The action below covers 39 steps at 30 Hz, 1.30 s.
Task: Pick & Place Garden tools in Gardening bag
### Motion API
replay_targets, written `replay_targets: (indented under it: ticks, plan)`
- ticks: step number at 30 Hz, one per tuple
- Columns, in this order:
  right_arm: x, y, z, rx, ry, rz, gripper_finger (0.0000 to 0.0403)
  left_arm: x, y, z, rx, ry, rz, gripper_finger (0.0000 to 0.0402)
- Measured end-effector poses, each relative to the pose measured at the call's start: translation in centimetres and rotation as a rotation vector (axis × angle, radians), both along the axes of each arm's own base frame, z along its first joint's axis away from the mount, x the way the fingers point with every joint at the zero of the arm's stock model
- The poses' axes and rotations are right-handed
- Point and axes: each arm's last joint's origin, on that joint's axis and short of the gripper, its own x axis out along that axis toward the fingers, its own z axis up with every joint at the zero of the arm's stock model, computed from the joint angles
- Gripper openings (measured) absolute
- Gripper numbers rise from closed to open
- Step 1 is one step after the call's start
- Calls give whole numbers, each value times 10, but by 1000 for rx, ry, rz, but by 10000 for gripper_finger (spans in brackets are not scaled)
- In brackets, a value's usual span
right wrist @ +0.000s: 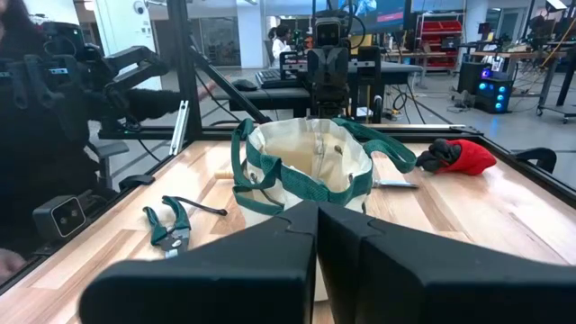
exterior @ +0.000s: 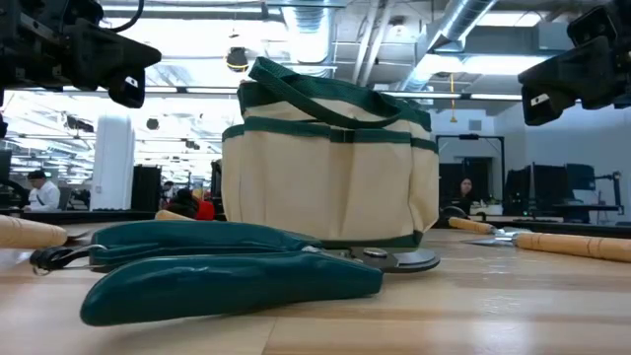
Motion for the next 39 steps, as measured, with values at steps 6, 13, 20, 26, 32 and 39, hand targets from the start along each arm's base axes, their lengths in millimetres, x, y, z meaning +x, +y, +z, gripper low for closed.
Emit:
replay_targets:
  ticks: [6, 13, 20, 26, 32, 39]
  plan:
    - [0, 0, 0, 0, 0, 0, 0, 0, 0, 0, 0, 0, 0, 1]
    - [0, 0, 0, 0, -1, 0, 0, 0, 0, 0, 0, 0, 0, 1]
    - [0, 0, 0, 0, 0, 0, 0, 0, 0, 0, 0, 0, 0, 1]
    - [0, 0, 0, 0, 0, 0, 0, 0, 0, 0, 0, 0, 0, 1]
    - [0, 0, 0, 0, -1, 0, 0, 0, 0, 0, 0, 0, 0, 1]
    - [0, 0, 0, -78, -8, 2, 0, 0, 0, 0, 0, 0, 0, 1]
